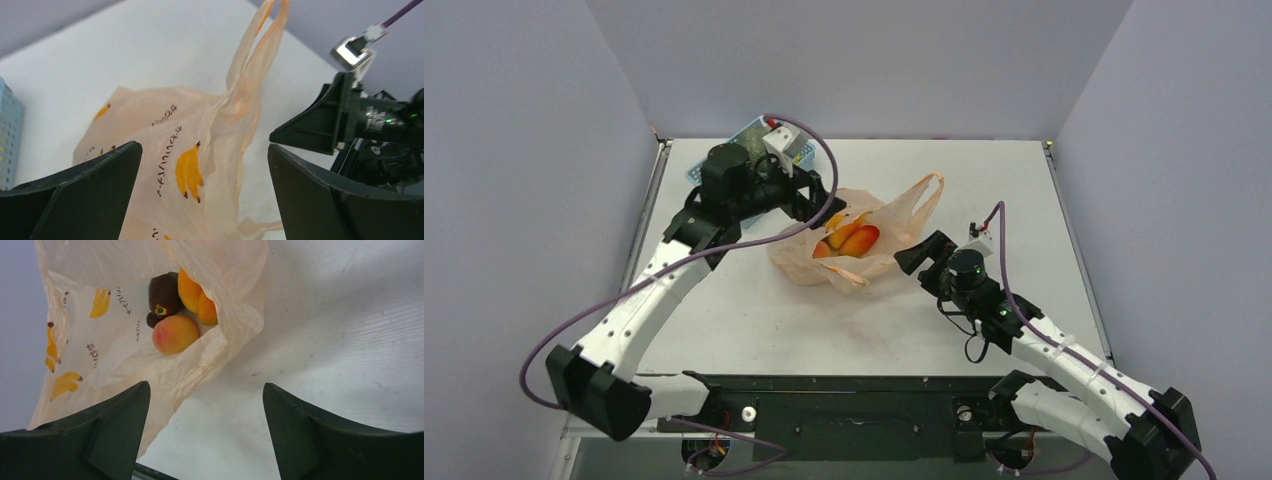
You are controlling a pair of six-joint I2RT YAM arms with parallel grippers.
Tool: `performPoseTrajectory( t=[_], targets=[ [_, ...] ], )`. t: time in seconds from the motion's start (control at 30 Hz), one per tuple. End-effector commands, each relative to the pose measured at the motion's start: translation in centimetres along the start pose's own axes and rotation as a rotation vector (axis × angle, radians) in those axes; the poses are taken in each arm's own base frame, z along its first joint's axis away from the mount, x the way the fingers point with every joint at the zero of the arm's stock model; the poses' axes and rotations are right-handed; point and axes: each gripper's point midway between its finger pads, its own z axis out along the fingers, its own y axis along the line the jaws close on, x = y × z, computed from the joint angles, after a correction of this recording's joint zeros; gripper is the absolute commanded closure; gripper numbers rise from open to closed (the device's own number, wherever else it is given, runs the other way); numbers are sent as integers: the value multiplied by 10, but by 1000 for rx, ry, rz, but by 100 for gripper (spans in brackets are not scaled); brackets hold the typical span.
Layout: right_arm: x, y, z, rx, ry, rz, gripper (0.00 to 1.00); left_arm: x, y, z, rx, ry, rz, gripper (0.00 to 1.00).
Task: Take the fake fruits out of the plastic bag
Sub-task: Untie the plastic bag at the center of the board.
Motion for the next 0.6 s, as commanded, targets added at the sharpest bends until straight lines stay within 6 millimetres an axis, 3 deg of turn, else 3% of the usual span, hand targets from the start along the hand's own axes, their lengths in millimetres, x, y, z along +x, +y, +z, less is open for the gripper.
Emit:
performPoseTrajectory(
  t=[0.0,0.2,0.33,0.4,0.5,0.53,0.57],
  targets=[
    [-5,54,19,-183,-23,183,21,45,20,25,-61,120,3,3],
    [37,59,46,-160,59,159,24,79,33,37,-153,228,16,3],
    [63,47,60,-114,96,150,26,96,23,43,-155,284,59,4],
    [71,42,66,-101,102,143,27,103,17,46,-171,313,95,11],
    [77,36,75,-86,91,113,35,104,25,45,-242,331,117,40],
    [78,36,76,-87,88,89,41,103,29,44,-273,326,117,55],
    [77,33,78,-77,77,71,45,102,30,43,-284,324,117,62]
  ],
)
